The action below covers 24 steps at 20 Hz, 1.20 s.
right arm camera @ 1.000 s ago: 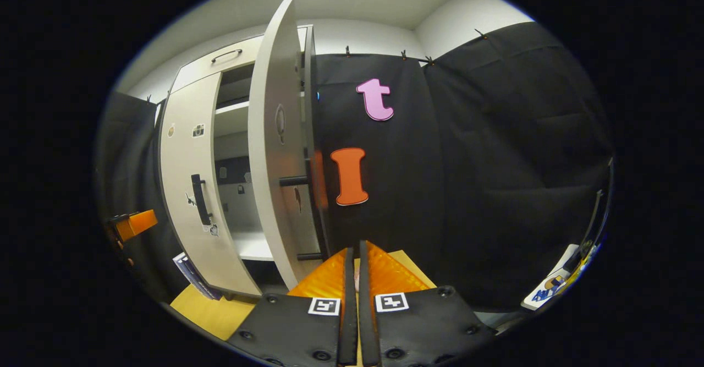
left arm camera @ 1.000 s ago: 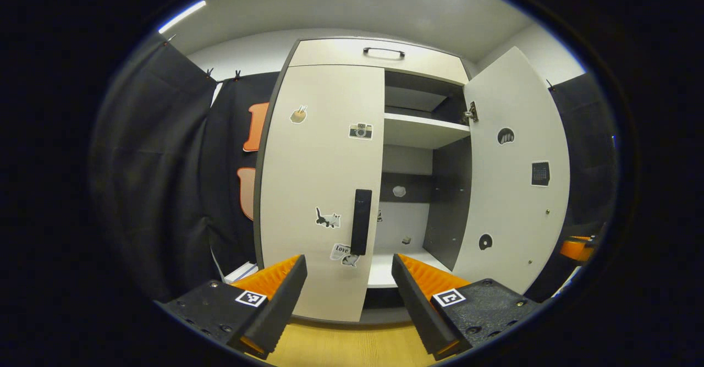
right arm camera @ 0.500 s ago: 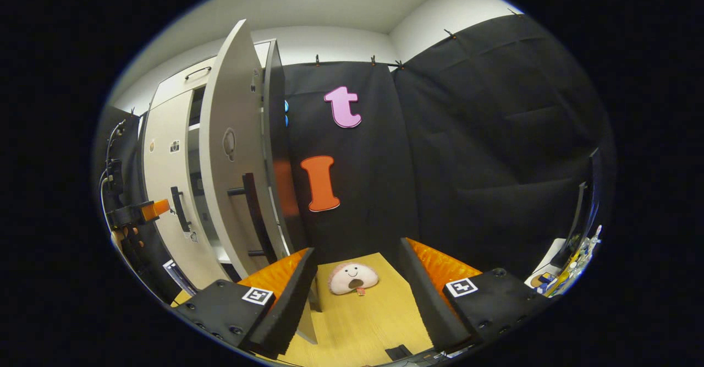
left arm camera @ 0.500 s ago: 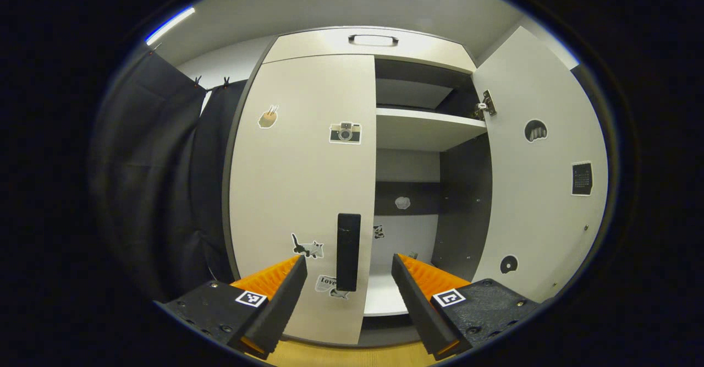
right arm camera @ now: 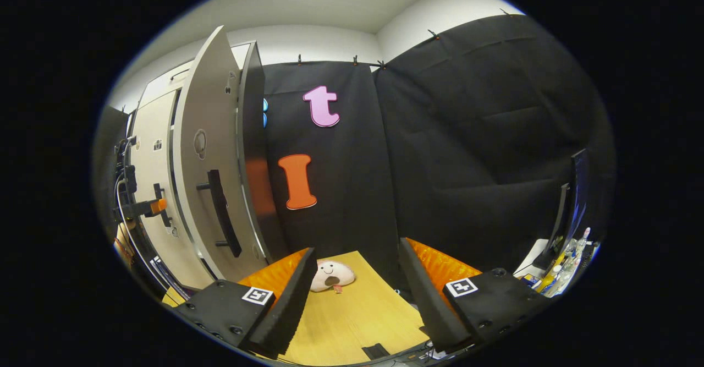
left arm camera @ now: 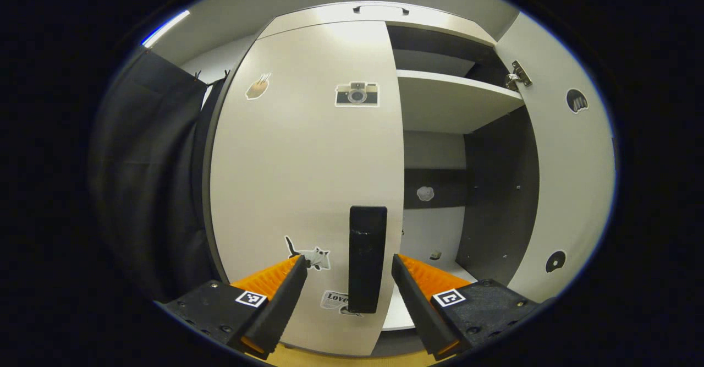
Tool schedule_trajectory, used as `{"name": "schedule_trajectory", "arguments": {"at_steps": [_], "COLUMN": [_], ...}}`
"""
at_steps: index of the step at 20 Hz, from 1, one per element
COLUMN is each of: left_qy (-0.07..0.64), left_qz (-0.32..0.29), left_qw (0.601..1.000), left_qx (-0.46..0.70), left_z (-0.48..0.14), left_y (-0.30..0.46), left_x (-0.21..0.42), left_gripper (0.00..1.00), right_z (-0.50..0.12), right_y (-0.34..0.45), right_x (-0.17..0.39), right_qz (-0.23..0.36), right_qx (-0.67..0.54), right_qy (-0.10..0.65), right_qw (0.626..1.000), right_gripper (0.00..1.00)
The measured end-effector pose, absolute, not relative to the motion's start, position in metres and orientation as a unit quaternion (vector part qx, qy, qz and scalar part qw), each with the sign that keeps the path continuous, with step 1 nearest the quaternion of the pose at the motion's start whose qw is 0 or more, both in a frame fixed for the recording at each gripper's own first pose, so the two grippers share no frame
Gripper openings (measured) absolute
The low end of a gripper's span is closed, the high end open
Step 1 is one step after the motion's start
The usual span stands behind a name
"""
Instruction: Open the right door of the double-door shoe cabinet with the right hand, and open the left door with the left hand.
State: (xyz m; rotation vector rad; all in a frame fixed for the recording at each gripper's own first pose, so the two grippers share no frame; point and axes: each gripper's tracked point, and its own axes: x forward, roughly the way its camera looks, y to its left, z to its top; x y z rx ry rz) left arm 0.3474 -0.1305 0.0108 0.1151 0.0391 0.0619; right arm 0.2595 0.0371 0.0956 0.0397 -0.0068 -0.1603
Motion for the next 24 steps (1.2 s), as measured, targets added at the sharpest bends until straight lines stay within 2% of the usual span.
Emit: {"name": "schedule_trajectory", "arguments": {"at_steps": [2,4,5,6,7,8,9,16,24], "left_qy": [0.028,0.030,0.028,0.030,0.031,0.030,0.031,0.035,0.055], "left_qz": [0.038,0.037,0.027,0.018,0.010,0.016,0.022,0.007,-0.056], "left_qw": [0.997,0.996,0.996,0.997,0.997,0.997,0.997,0.998,0.996], "left_qx": [0.064,0.077,0.076,0.074,0.069,0.066,0.065,0.060,0.040], "left_z": [0.003,0.001,-0.001,-0.002,-0.004,-0.004,-0.005,-0.006,-0.002], "left_y": [-0.126,-0.125,-0.131,-0.137,-0.143,-0.142,-0.142,-0.138,-0.118], "left_x": [0.354,0.359,0.361,0.362,0.362,0.359,0.363,0.351,0.295], "left_gripper": [0.97,0.93,0.85,0.67,0.59,0.40,0.34,0.15,0.12], "right_z": [0.094,0.093,0.093,0.093,0.093,0.092,0.092,0.089,0.099], "right_y": [0.034,0.029,0.027,0.026,0.024,0.023,0.023,0.037,0.109], "right_x": [0.260,0.256,0.256,0.256,0.255,0.254,0.253,0.256,0.272], "right_qz": [-0.085,-0.089,-0.092,-0.094,-0.097,-0.098,-0.100,-0.092,-0.042], "right_qx": [0.016,0.016,0.017,0.018,0.018,0.019,0.019,0.011,-0.005], "right_qy": [0.000,0.003,0.002,0.002,0.003,0.004,0.005,0.013,0.011], "right_qw": [0.996,0.996,0.996,0.995,0.995,0.995,0.995,0.996,0.999], "right_gripper": [0.98,0.98,0.98,0.98,0.98,0.98,0.98,0.98,0.98]}}
